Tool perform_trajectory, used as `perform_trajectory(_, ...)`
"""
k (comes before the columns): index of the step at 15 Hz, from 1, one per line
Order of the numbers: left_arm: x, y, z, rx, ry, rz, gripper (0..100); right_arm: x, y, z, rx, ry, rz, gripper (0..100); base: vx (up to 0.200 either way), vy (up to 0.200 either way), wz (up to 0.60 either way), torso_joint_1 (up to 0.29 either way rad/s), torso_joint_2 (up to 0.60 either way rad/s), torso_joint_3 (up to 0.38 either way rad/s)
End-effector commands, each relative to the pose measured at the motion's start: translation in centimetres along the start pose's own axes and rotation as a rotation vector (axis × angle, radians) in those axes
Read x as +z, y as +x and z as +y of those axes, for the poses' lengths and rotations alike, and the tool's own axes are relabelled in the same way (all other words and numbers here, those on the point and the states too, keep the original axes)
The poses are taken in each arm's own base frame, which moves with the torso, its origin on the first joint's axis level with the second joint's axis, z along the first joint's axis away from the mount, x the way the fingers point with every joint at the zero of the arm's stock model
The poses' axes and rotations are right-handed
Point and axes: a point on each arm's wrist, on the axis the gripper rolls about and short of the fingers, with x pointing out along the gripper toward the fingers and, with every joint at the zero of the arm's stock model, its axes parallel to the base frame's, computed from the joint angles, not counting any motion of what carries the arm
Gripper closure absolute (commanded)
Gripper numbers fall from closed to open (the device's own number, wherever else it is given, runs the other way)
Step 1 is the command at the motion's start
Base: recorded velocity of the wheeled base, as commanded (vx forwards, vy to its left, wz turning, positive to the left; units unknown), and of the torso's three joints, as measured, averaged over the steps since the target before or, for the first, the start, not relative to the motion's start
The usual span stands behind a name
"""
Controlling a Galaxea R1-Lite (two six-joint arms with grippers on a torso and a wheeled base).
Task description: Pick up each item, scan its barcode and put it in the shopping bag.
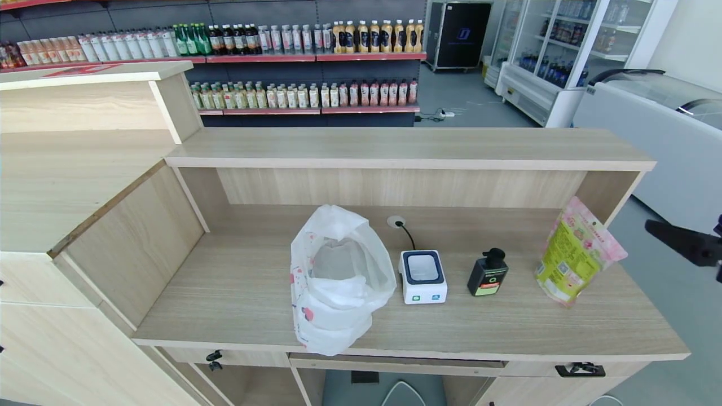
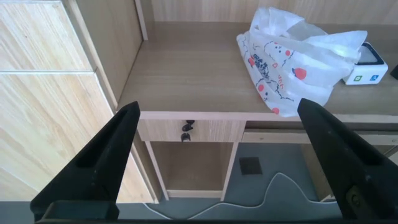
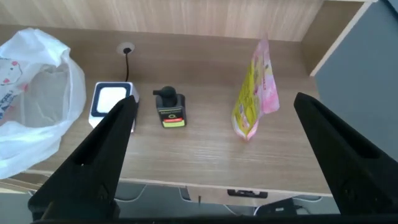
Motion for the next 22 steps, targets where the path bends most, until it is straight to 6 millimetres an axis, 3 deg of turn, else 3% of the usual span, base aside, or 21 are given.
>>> perform_trajectory(1, 0.0, 0.0, 0.0, -0.001, 0.001, 0.001, 0, -4.4, 10.0, -0.6, 0.036, -0.053, 0.205, 0, 0.0, 0.0, 0.0, 0.0, 0.0, 0.0)
perform_trajectory(4, 0.0, 0.0, 0.0, -0.001, 0.0, 0.001, 0, -7.3, 12.1, -0.4, 0.117, -0.053, 0.302, 0, 0.0, 0.0, 0.0, 0.0, 0.0, 0.0)
perform_trajectory(7, 0.0, 0.0, 0.0, -0.001, 0.0, 0.001, 0, -9.3, 13.5, -1.5, 0.216, -0.141, 0.35, 0, 0.0, 0.0, 0.0, 0.0, 0.0, 0.0)
perform_trajectory(10, 0.0, 0.0, 0.0, -0.001, 0.0, 0.001, 0, -10.0, 14.0, -1.7, 0.253, -0.138, 0.367, 0, 0.0, 0.0, 0.0, 0.0, 0.0, 0.0)
perform_trajectory(15, 0.0, 0.0, 0.0, -0.001, 0.0, 0.001, 0, -10.9, 15.5, -4.3, 0.299, -0.135, 0.357, 0, 0.0, 0.0, 0.0, 0.0, 0.0, 0.0)
perform_trajectory(22, 0.0, 0.0, 0.0, -0.001, 0.0, 0.001, 0, -12.8, 17.7, -3.7, 0.386, -0.145, 0.362, 0, 0.0, 0.0, 0.0, 0.0, 0.0, 0.0)
